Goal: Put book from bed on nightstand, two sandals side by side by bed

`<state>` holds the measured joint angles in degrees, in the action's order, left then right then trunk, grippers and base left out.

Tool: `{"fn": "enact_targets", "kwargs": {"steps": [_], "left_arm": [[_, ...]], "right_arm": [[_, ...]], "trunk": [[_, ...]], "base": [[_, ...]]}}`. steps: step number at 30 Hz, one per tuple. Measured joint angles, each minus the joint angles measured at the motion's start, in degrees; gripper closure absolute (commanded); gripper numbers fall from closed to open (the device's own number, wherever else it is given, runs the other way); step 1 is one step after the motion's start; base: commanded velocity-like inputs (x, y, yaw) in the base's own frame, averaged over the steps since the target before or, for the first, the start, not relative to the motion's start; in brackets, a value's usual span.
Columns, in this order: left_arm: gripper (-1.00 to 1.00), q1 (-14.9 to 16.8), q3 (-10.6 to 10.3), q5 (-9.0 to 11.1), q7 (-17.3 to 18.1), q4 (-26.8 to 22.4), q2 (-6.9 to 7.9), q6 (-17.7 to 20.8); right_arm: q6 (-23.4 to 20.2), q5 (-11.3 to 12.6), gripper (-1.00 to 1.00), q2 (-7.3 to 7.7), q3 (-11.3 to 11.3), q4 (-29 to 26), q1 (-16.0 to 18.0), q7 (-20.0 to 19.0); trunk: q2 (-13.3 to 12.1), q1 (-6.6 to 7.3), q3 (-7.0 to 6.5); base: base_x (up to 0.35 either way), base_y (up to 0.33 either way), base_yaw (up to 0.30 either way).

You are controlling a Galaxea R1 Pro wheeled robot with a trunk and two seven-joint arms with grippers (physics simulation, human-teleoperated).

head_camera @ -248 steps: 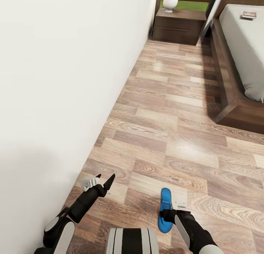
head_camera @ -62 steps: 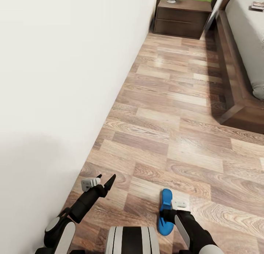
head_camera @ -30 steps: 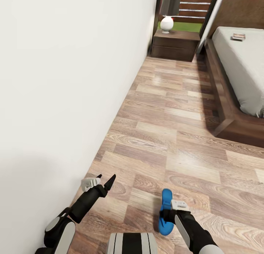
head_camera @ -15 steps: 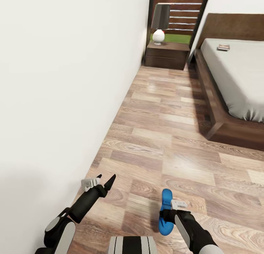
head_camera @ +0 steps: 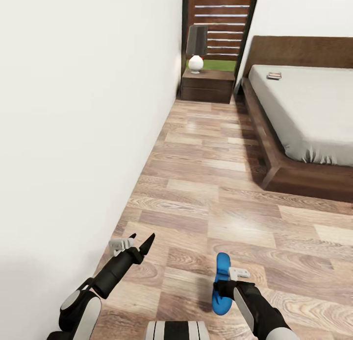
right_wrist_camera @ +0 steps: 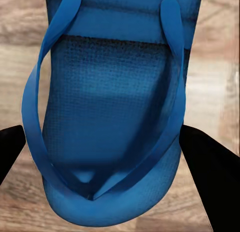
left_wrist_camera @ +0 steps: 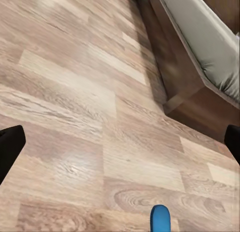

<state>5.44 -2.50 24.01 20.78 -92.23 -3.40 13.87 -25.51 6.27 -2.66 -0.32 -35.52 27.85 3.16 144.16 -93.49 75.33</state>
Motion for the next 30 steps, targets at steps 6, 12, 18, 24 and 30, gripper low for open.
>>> {"fn": "enact_targets", "kwargs": {"steps": [6, 12, 18, 24, 30], "left_arm": [[-1.0, 0.0, 0.0, 0.0, 0.0, 0.0, 0.0, 0.0], [-1.0, 0.0, 0.0, 0.0, 0.0, 0.0, 0.0, 0.0], [-1.0, 0.0, 0.0, 0.0, 0.0, 0.0, 0.0, 0.0], [-1.0, 0.0, 0.0, 0.0, 0.0, 0.0, 0.0, 0.0], [-1.0, 0.0, 0.0, 0.0, 0.1, 0.0, 0.0, 0.2]], "right_arm": [[0.0, 0.0, 1.0, -0.02, 0.0, 0.0, 0.0, 0.0], [0.0, 0.0, 1.0, 0.01, 0.0, -0.2, 0.0, -0.1], [0.0, 0.0, 1.0, -0.03, 0.0, -0.2, 0.0, -0.1], [0.0, 0.0, 1.0, -0.03, 0.0, -0.2, 0.0, 0.0], [0.0, 0.0, 1.0, -0.04, 0.0, -0.2, 0.0, 0.0]], "trunk": [[-0.1, 0.15, -1.33], [-0.2, 0.31, -2.66], [-0.2, 0.46, -3.99], [-0.3, 0.62, -5.32], [-0.4, 0.77, -6.65]], "base": [[0.0, 0.0, -0.279], [0.0, 0.0, -0.283], [0.0, 0.0, -0.284], [0.0, 0.0, -0.274], [0.0, 0.0, -0.066]]}}
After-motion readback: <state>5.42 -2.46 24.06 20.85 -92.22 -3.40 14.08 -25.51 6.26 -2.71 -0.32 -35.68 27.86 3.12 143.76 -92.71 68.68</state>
